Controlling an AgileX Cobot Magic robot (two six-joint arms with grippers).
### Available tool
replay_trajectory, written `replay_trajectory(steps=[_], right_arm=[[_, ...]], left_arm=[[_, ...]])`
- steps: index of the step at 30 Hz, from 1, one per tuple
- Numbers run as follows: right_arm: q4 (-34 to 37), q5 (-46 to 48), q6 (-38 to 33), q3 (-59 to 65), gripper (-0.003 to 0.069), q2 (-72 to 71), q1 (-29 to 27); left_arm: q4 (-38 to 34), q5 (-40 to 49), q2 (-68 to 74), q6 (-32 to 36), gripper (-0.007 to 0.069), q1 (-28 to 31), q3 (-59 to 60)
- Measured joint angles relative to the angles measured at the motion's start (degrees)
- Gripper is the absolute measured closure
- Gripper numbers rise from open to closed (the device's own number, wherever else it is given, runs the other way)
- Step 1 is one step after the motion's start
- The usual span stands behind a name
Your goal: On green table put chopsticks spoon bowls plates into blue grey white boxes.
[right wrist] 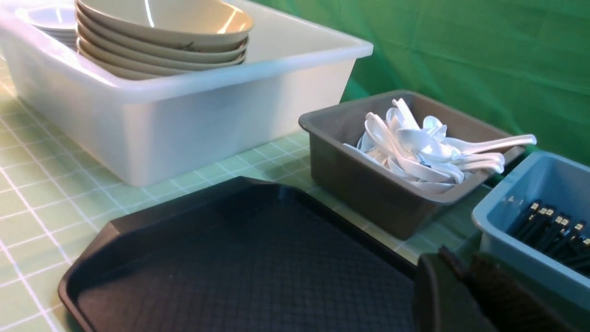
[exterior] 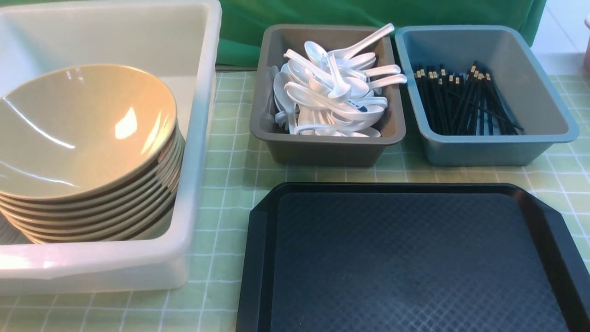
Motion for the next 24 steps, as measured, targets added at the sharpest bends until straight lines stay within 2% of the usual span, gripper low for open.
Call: replay_trajectory(steps=[15, 18, 20, 21, 22, 23, 24], right_arm=[[-0.05, 0.00, 0.05, 0.00, 0.0557, -0.06, 0.00], [-0.05, 0.00, 0.05, 0.00, 0.0556, -0.06, 0.00], [-0.05, -0.07, 0.05, 0.00, 0.0552, -0.06, 0.00], [-0.05, -0.07, 0.05, 0.00, 0.0552, -0.06, 0.00], [-0.05, -0.02, 0.05, 0.00, 0.0549, -0.06, 0.00], [-0.05, -0.02, 0.05, 0.00, 0.0549, -0.06, 0.00], [-0.05, -0.02, 0.05, 0.00, 0.0549, -0.06, 0.00]], left_arm=[[1.27, -0.83, -0.04, 0.00, 0.0626, 0.00, 1.18], [5.74, -3.80, -0.04, -0.28, 0.0626, 0.54, 2.26], [14.90, -9.96, -0.11, -3.16, 0.0626, 3.54, 5.03], [16.42, -10.44, -0.11, -3.46, 0.0626, 3.86, 5.30], [22.83, -14.94, -0.11, -6.51, 0.0626, 7.58, 8.18], [23.42, -15.41, -0.11, -6.76, 0.0626, 7.98, 8.93], [27.71, -18.45, -0.11, -7.78, 0.0626, 10.77, 11.81]])
